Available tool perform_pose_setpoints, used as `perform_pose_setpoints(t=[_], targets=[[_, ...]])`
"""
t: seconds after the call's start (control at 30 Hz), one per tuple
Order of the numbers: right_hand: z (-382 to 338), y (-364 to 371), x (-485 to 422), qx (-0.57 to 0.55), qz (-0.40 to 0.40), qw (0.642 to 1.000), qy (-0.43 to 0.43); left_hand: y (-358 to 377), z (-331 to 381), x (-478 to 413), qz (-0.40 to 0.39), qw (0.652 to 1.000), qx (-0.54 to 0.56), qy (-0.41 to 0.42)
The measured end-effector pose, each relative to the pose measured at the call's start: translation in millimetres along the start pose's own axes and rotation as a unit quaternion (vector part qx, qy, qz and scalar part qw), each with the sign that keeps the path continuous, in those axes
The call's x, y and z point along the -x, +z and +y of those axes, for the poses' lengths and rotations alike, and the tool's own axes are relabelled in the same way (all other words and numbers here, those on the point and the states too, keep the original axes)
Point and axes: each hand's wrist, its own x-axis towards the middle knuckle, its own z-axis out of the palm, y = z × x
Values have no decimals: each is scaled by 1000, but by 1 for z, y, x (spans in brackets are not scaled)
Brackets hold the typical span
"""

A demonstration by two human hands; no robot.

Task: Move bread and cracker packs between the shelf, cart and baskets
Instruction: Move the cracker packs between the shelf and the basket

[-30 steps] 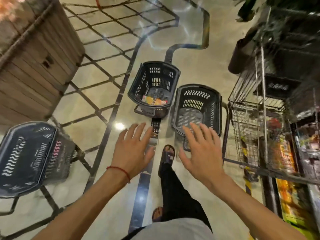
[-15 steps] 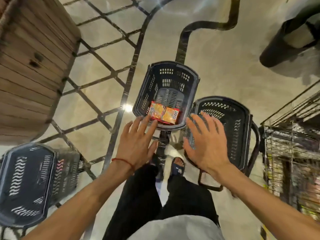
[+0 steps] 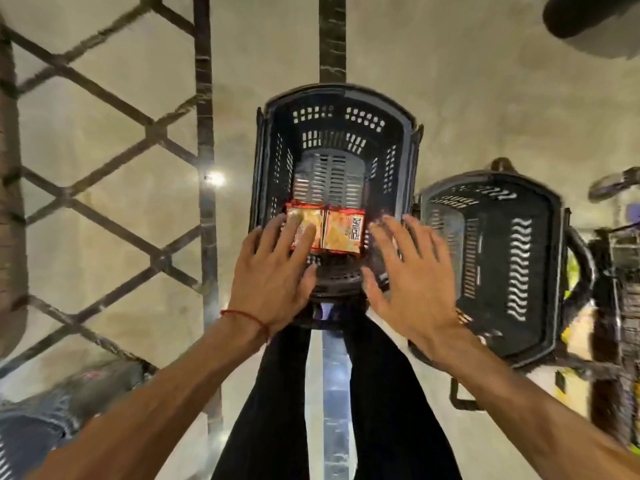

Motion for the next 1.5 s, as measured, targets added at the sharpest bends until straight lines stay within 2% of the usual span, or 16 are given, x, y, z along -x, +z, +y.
perform_pose_setpoints(t=[0.13,0.37,0.53,0.6,0.7,0.8,0.87,0.97,1.2,1.37,1.5], targets=[[11,73,-39,-17,-13,1000,20,62,-19,-54,-4,999,19,30],[34,195,-74,-12,-55,997,55,174,-32,-131,-14,999,31,28],[35,267,-82,-106,-107,980,130,227,-35,-157,-31,998,37,27],[33,293,-87,-186,-159,949,201,240,-36,-162,-41,998,34,17],[36,334,-99,-305,-223,863,334,251,-38,-167,-60,998,34,-7],[37,363,-114,-387,-242,776,435,256,-41,-169,-73,996,36,-23],[38,376,-118,-406,-228,748,474,256,-42,-168,-81,996,38,-29],[39,383,-119,-383,-190,758,492,256,-44,-165,-91,994,46,-38],[46,368,-113,-410,-241,770,425,255,-49,-156,-102,993,49,-43],[48,361,-105,-458,-263,734,427,253,-45,-152,-109,991,55,-51],[46,351,-106,-453,-241,728,454,254,-42,-153,-121,987,83,-71]])
